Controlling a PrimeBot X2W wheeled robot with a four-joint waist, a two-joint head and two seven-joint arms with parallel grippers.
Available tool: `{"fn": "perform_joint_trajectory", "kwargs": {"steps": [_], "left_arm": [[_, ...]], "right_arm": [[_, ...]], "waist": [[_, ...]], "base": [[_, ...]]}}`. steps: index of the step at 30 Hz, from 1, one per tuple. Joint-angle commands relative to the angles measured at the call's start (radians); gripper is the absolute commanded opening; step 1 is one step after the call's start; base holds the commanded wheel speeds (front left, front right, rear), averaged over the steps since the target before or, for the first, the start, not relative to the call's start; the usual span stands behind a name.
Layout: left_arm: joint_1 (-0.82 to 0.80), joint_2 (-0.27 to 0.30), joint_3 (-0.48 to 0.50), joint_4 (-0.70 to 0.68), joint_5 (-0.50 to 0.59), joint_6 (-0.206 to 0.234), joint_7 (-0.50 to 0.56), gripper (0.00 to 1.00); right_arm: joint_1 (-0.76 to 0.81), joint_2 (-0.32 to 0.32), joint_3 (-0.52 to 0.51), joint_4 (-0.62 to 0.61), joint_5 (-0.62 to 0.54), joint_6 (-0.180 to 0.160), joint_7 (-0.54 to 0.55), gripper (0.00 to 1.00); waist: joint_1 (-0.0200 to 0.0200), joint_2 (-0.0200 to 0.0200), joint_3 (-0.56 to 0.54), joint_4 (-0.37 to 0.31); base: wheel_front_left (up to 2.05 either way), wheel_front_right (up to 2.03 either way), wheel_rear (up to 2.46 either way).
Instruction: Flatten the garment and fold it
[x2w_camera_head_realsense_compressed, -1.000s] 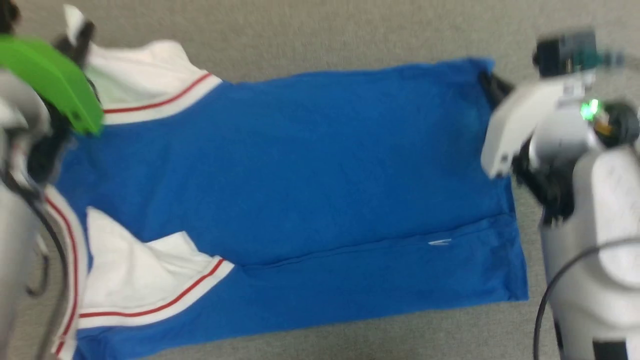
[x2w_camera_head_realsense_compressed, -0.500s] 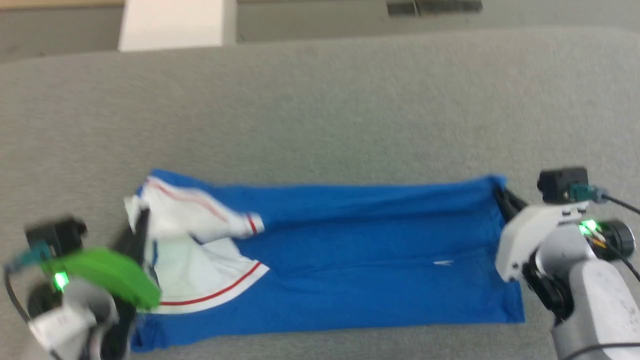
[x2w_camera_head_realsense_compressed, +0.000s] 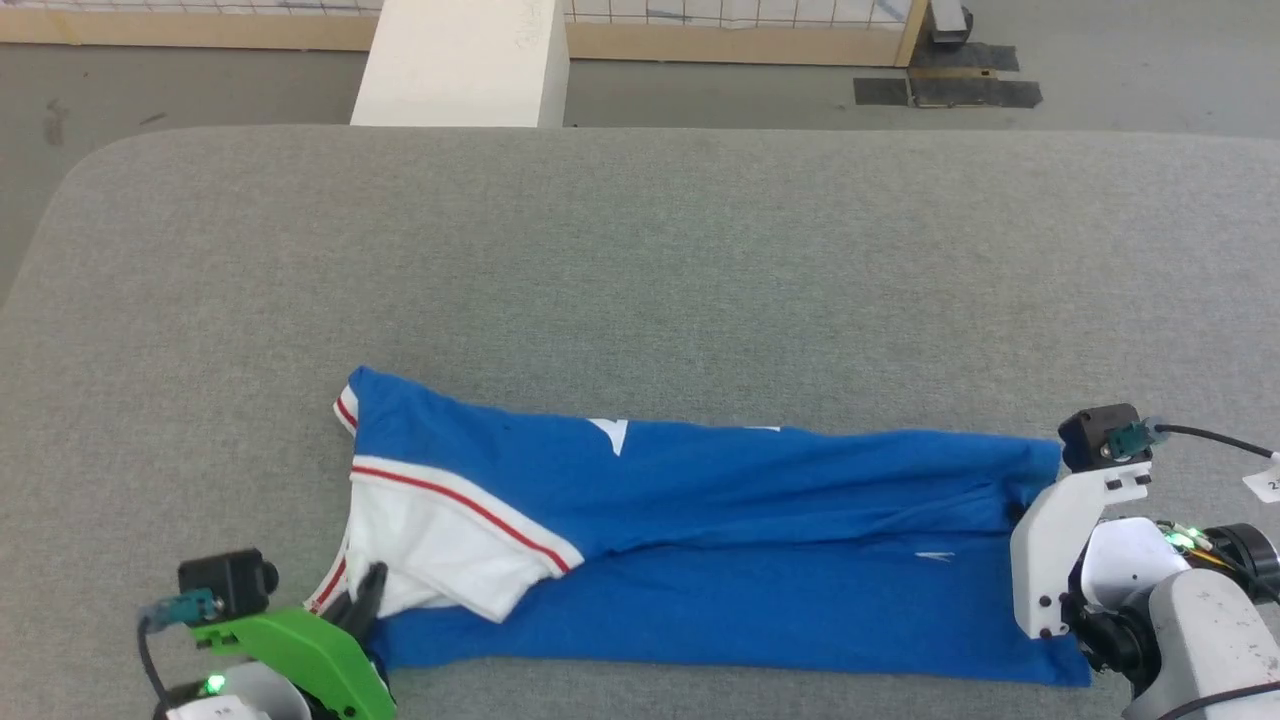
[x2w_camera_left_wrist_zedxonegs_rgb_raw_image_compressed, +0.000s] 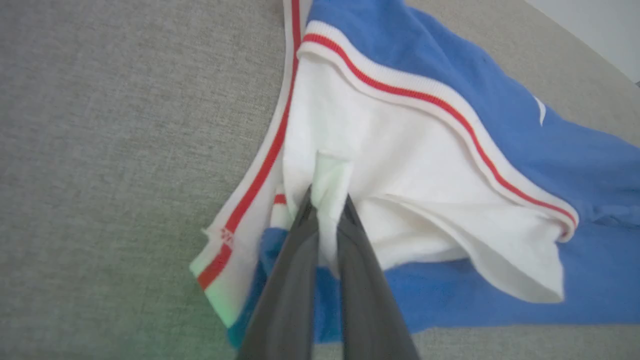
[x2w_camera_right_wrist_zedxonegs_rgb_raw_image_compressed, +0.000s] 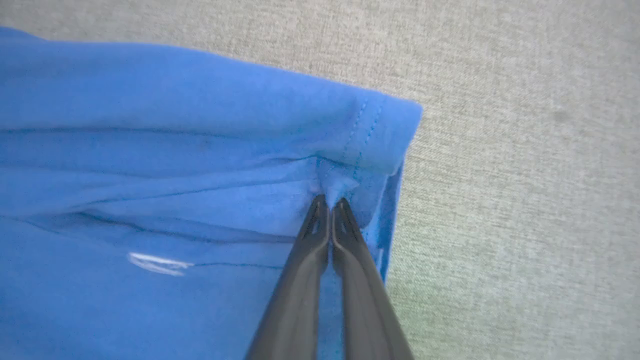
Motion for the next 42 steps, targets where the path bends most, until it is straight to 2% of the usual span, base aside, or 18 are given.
{"fn": "perform_joint_trajectory", "kwargs": {"steps": [1, 2, 3, 4, 9, 14, 19, 23, 27, 31, 36, 42], "left_arm": [[-0.016, -0.016, -0.002, 0.024, 0.001, -0.012, -0.01, 0.0], [-0.022, -0.023, -0.005, 0.039, 0.001, -0.016, -0.014, 0.0], [-0.03, -0.03, -0.011, 0.053, 0.007, -0.021, -0.022, 0.54], [-0.035, -0.035, -0.014, 0.062, 0.011, -0.023, -0.031, 1.0], [-0.048, -0.048, -0.025, 0.076, 0.068, -0.029, -0.126, 1.0], [-0.04, -0.05, -0.022, 0.063, 0.136, -0.009, -0.245, 1.0], [-0.048, -0.052, 0.005, 0.03, 0.217, 0.024, -0.308, 1.0], [-0.071, -0.062, 0.046, -0.002, 0.301, 0.041, -0.319, 1.0], [-0.089, -0.092, 0.103, -0.035, 0.393, 0.039, -0.319, 1.0], [-0.106, -0.117, 0.148, -0.049, 0.471, 0.026, -0.32, 1.0], [-0.123, -0.153, 0.199, -0.041, 0.527, -0.012, -0.32, 1.0], [-0.133, -0.189, 0.236, -0.015, 0.564, -0.051, -0.32, 1.0]], "right_arm": [[0.024, 0.007, -0.002, 0.006, 0.012, -0.002, 0.01, 0.26], [0.028, 0.012, -0.008, 0.005, 0.014, -0.002, 0.012, 0.47], [0.035, 0.018, -0.015, 0.004, 0.017, -0.002, 0.017, 1.0], [0.041, 0.024, -0.024, 0.001, 0.018, -0.002, 0.022, 1.0], [0.103, 0.063, -0.09, -0.067, 0.028, -0.002, 0.023, 1.0], [0.191, 0.104, -0.156, -0.191, 0.039, -0.002, -0.033, 1.0], [0.264, 0.13, -0.186, -0.298, 0.05, -0.002, -0.168, 1.0], [0.28, 0.135, -0.203, -0.315, 0.075, -0.002, -0.292, 1.0], [0.26, 0.136, -0.208, -0.269, 0.096, -0.002, -0.401, 1.0], [0.206, 0.136, -0.218, -0.188, 0.098, -0.002, -0.449, 1.0], [0.119, 0.136, -0.237, -0.035, 0.113, -0.002, -0.389, 1.0], [0.027, 0.136, -0.23, 0.139, 0.07, -0.002, -0.237, 1.0]], "waist": [[0.0001, 0.0, -0.003, 0.001], [0.0001, 0.0, -0.005, 0.002], [0.0001, 0.0, -0.01, 0.002], [0.0001, 0.0, -0.014, 0.002], [0.0001, 0.0, -0.044, 0.003], [0.0001, 0.0, -0.068, 0.01], [0.0001, 0.0, -0.093, 0.017], [0.0001, 0.0, -0.11, 0.021], [0.0001, 0.0, -0.118, 0.018], [0.0001, 0.0, -0.115, 0.011], [0.0001, 0.0, -0.105, 0.004], [0.0001, 0.0, -0.091, 0.002]], "base": [[0.0, 0.0, 0.0], [0.0, 0.0, 0.0], [0.0, 0.0, 0.0], [0.0, 0.0, 0.0], [0.0, 0.0, 0.0], [0.0, 0.0, 0.0], [0.0, 0.0, 0.0], [0.0, 0.0, 0.0], [0.0, 0.0, 0.0], [0.0, 0.0, 0.0], [0.0, 0.0, 0.0], [0.0, 0.0, 0.0]]}}
